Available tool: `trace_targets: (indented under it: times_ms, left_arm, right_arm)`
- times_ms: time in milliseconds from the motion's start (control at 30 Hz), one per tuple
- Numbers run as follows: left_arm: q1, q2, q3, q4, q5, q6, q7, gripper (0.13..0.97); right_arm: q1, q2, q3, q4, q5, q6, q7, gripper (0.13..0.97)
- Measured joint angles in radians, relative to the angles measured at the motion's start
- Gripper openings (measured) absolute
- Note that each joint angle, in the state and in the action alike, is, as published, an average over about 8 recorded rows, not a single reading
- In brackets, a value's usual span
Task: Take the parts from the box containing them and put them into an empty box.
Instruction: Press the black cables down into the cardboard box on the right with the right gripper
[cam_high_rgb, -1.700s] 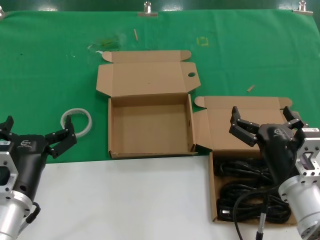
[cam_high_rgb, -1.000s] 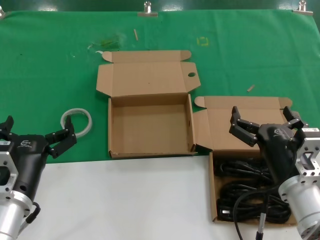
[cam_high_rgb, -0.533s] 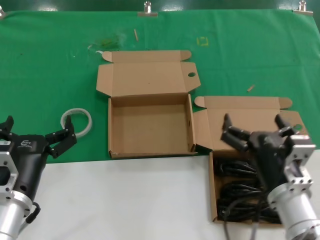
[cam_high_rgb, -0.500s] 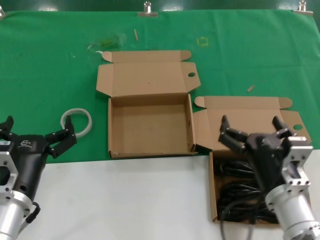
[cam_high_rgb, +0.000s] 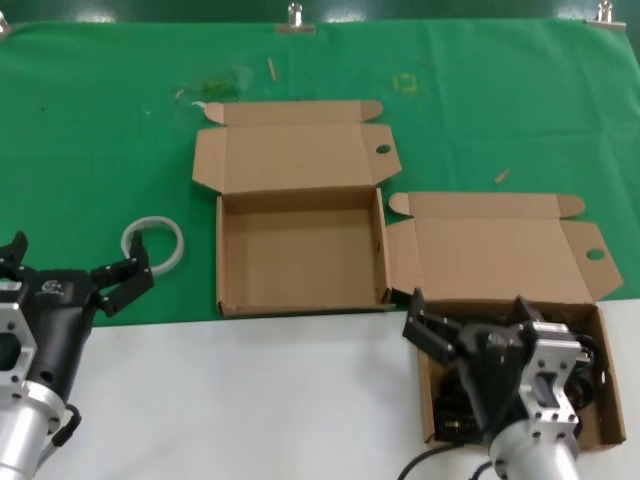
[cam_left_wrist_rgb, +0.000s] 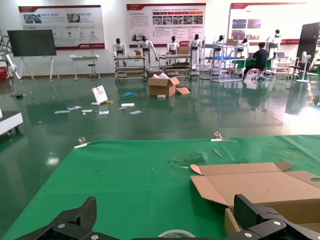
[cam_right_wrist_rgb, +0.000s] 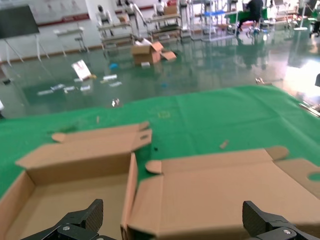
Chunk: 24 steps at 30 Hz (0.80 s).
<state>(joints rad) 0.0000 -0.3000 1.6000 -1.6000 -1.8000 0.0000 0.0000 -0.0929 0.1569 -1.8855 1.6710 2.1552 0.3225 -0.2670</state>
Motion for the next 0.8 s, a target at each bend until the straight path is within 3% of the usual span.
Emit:
trace_targets:
  times_ms: [300,800]
  left_arm:
    - [0.0,0.0,0.0,0.0,0.0,0.0,0.0,0.966]
    - [0.0,0.0,0.0,0.0,0.0,0.0,-0.001,0.966]
  right_arm:
    - [-0.113,0.0,0.005,0.086,0.059,0.077,-0.096,0.966]
    - [-0.238,0.0,0.255,0.018,-0.147,-0.155,0.092,0.966]
